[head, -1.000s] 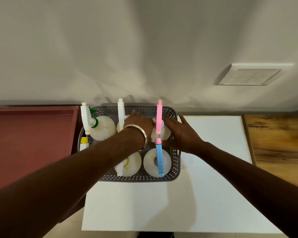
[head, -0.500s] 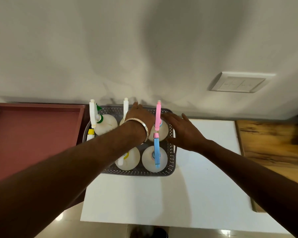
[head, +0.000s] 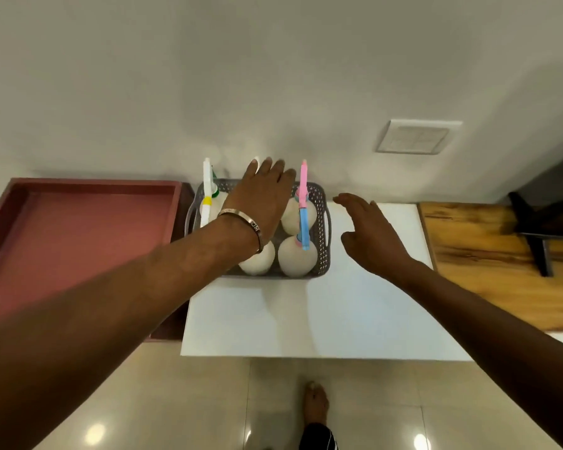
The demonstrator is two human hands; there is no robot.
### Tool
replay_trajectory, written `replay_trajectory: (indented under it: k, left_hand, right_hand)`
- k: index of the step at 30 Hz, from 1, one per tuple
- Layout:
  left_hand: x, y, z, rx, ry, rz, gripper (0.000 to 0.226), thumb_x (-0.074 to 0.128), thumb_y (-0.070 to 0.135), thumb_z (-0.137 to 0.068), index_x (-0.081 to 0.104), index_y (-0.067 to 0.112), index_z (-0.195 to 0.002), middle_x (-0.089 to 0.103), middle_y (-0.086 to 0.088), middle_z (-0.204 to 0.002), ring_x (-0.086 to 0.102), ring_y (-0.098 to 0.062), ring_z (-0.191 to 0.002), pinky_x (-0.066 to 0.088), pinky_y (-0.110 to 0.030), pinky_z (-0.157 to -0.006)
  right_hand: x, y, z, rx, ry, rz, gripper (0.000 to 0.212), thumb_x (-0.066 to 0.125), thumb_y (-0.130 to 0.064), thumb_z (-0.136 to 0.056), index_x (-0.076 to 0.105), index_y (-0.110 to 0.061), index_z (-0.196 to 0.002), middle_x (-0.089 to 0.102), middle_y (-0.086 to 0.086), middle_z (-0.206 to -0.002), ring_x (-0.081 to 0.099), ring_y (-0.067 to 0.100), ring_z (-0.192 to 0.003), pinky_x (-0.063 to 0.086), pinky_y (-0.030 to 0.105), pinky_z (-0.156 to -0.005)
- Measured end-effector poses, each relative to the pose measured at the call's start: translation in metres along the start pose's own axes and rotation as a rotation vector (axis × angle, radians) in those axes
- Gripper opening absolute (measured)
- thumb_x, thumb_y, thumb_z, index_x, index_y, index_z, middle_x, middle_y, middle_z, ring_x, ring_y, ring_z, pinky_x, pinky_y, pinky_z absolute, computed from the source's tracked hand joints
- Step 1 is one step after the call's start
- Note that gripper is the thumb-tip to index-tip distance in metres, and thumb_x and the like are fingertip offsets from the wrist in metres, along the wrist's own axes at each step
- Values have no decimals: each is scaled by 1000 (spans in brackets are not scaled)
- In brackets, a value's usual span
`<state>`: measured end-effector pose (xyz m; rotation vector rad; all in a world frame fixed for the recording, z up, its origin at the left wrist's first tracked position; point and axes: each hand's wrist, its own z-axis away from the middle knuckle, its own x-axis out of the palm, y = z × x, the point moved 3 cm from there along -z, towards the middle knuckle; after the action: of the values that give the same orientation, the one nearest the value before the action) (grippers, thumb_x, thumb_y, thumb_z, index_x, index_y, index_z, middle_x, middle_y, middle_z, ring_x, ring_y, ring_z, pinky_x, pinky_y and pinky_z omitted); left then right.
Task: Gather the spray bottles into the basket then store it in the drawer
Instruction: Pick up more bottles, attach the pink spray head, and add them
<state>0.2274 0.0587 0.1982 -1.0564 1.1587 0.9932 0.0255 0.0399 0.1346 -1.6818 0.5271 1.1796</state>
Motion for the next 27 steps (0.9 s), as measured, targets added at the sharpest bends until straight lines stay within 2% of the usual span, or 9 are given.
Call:
replay_trajectory:
  k: [4,7,9,11,13,17,20,25,27]
  left_hand:
    - [-5,12,45,-48,255,194,58,51,9,-91,32,13,-145,23,-12,-158,17,-28,-148,7,-40,-121]
    - [-3,30,87,-75,399,406,46,55,8,-87,50,9,-132,46,-14,-144,39,-30,-137,23,-38,-117]
    - [3,40,117,-84,482,499,37,59,8,-84,58,8,-121,58,-12,-125,54,-29,-117,40,-38,-103]
    - [15,50,148,-113,513,505,30,60,16,-86,59,10,-116,58,-9,-115,57,-28,-103,46,-41,-89]
    - [36,61,179,-157,523,499,26,58,21,-88,59,12,-112,57,-8,-112,56,-27,-98,45,-41,-82]
    - [93,101,243,-285,503,588,19,53,31,-93,59,17,-105,57,-3,-105,54,-22,-94,44,-41,-78]
    - [144,129,283,-421,457,753,16,53,35,-93,57,21,-100,55,6,-102,55,-16,-92,46,-41,-81]
    - [244,156,318,-810,340,1181,25,52,45,-91,55,20,-87,57,1,-91,54,-12,-82,43,-30,-74]
    - [287,161,317,-984,238,1323,35,50,50,-93,57,16,-89,58,2,-85,57,-16,-81,44,-31,-71]
  right_hand:
    - [-4,-16,50,36,111,-75,64,59,2,-82,45,-12,-143,50,7,-148,49,26,-131,36,42,-115]
    - [4,-19,92,112,140,-162,59,62,-4,-86,47,-15,-142,51,2,-146,50,6,-122,33,12,-101]
    - [13,-23,118,162,173,-221,56,64,-6,-87,49,-16,-140,53,0,-144,45,-7,-110,27,0,-92]
    - [25,-29,145,198,205,-282,55,64,-6,-85,51,-15,-138,56,1,-139,51,0,-112,32,6,-93]
    - [39,-37,175,214,214,-313,52,65,-10,-85,53,-16,-135,58,0,-136,53,9,-119,35,16,-97]
    - [76,-34,251,291,233,-359,47,67,-23,-85,57,-19,-130,60,-6,-129,55,7,-116,41,22,-95]
    - [118,-24,307,435,199,-450,45,70,-31,-84,57,-24,-127,60,-14,-124,56,2,-110,42,18,-88]
    - [201,7,357,772,166,-685,36,72,-34,-86,59,-27,-119,62,-10,-117,60,7,-107,46,23,-84]
    - [237,23,362,963,168,-838,32,71,-35,-87,60,-26,-116,63,-6,-118,60,8,-107,49,27,-89]
